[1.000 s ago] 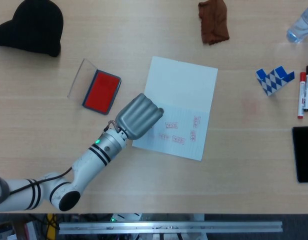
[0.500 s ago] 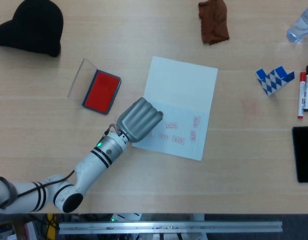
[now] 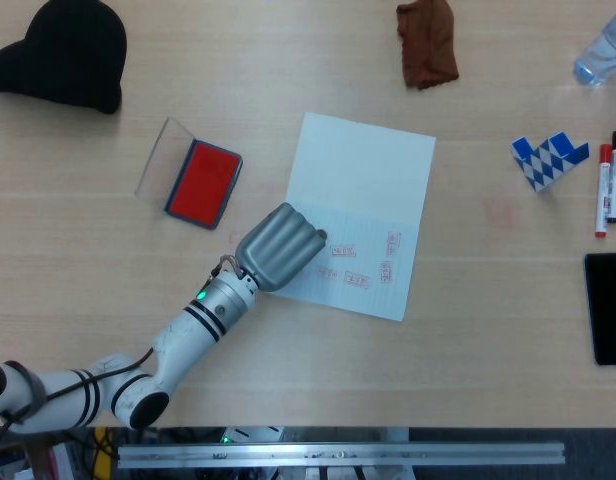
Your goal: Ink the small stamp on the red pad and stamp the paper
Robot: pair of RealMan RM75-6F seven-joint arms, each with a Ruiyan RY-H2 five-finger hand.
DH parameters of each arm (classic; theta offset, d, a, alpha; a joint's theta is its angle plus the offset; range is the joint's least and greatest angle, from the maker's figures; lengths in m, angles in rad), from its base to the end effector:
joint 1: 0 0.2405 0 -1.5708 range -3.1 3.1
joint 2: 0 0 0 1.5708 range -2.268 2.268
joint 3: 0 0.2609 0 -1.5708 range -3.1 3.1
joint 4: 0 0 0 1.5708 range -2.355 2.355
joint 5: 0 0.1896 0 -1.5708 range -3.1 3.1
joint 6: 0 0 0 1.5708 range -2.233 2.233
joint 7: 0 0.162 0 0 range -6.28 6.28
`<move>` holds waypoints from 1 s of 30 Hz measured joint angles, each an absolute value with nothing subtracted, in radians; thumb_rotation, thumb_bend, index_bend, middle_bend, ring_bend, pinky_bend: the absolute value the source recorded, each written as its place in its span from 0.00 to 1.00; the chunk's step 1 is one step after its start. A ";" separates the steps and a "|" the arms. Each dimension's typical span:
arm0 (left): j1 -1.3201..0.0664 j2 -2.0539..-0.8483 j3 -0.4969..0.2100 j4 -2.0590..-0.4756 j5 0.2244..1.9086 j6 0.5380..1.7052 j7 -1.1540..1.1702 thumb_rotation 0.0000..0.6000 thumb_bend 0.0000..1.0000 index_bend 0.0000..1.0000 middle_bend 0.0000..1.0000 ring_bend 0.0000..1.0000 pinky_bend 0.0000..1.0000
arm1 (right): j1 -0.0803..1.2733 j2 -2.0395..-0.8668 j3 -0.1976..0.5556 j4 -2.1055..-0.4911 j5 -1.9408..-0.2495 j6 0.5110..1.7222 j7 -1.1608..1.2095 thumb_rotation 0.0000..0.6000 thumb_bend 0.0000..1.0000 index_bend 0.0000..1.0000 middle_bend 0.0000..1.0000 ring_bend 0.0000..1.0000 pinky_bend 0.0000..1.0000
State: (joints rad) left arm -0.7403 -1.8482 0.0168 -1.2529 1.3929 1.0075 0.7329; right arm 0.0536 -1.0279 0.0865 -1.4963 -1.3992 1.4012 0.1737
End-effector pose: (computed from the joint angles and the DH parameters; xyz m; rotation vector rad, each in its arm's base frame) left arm -0.1229 0.2891 -0.1080 -2.2270 -0.2766 -0.7545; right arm -0.3539 -0.1945 0.2265 1.2732 -0.9596 0.7993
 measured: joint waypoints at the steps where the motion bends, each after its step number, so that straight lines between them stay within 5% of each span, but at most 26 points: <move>1: -0.739 -1.851 0.017 -1.249 1.394 1.007 0.731 1.00 0.34 0.66 1.00 1.00 1.00 | 0.053 -1.028 0.086 -1.496 -1.399 1.401 0.173 1.00 0.26 0.22 0.31 0.31 0.39; 30: -0.724 -1.867 0.006 -1.231 1.400 0.972 0.744 1.00 0.34 0.66 1.00 1.00 1.00 | 0.046 -1.030 0.087 -1.486 -1.396 1.405 0.184 1.00 0.26 0.22 0.31 0.31 0.39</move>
